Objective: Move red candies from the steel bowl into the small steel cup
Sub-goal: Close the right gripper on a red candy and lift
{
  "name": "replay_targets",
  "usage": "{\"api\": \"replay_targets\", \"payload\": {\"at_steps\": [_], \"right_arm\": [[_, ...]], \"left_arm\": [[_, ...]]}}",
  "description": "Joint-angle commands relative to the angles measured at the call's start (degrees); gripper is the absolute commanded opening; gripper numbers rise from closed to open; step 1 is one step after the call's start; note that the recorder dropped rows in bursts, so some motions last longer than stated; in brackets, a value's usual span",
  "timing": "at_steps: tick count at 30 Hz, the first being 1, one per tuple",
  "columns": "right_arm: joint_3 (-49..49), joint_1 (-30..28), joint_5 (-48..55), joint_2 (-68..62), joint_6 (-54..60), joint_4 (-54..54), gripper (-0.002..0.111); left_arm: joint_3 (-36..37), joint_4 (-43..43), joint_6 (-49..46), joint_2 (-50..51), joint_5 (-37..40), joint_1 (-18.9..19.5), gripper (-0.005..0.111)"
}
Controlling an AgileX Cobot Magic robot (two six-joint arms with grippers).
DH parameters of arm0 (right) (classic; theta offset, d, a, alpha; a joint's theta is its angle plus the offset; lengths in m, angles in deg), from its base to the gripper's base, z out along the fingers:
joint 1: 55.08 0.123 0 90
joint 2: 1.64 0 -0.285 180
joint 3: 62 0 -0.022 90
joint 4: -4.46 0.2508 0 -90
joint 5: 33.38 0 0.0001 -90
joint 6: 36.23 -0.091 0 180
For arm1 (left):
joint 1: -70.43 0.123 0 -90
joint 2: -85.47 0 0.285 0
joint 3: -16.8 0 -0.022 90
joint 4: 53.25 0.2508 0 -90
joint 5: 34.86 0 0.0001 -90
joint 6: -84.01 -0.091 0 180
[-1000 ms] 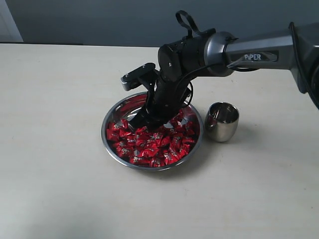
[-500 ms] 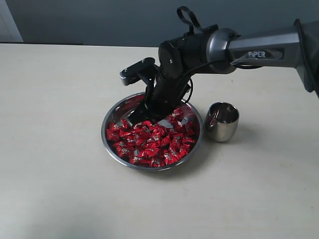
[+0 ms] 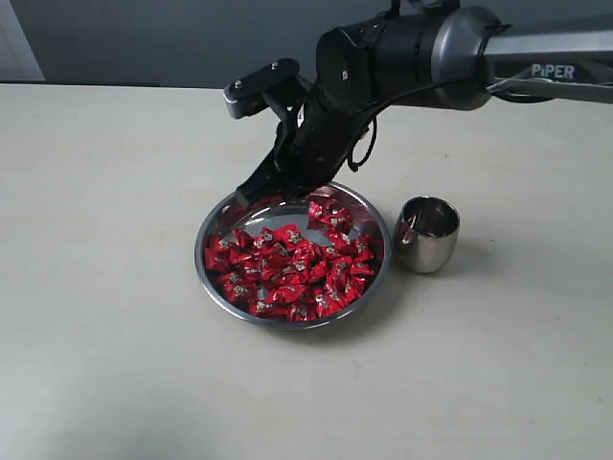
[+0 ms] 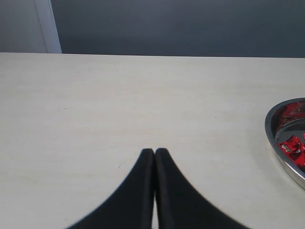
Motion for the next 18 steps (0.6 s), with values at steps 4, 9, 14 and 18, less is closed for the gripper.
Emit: {"api": "replay_targets", "payload": {"at_steps": [4, 9, 14, 18], "right_arm": [[-0.31, -0.32, -0.81, -4.32, 1.58, 0.02, 0.046], [-0.31, -0.32, -2.58, -6.09, 1.44, 0.18, 0.049], [-0.31, -0.32, -3.23, -7.94, 1.22, 0.07, 0.049], [-0.31, -0.32, -3.64, -8.12, 1.22, -0.04, 0.049]], "left_arm": [[0.17, 0.0, 0.13, -0.39, -0.24, -0.29, 0.0], [0.17, 0.0, 0.13, -0.39, -0.24, -0.29, 0.0], [0.17, 0.0, 0.13, -0.39, -0.24, -0.29, 0.0], [0.17, 0.0, 0.13, -0.39, -0.24, -0.29, 0.0]]}}
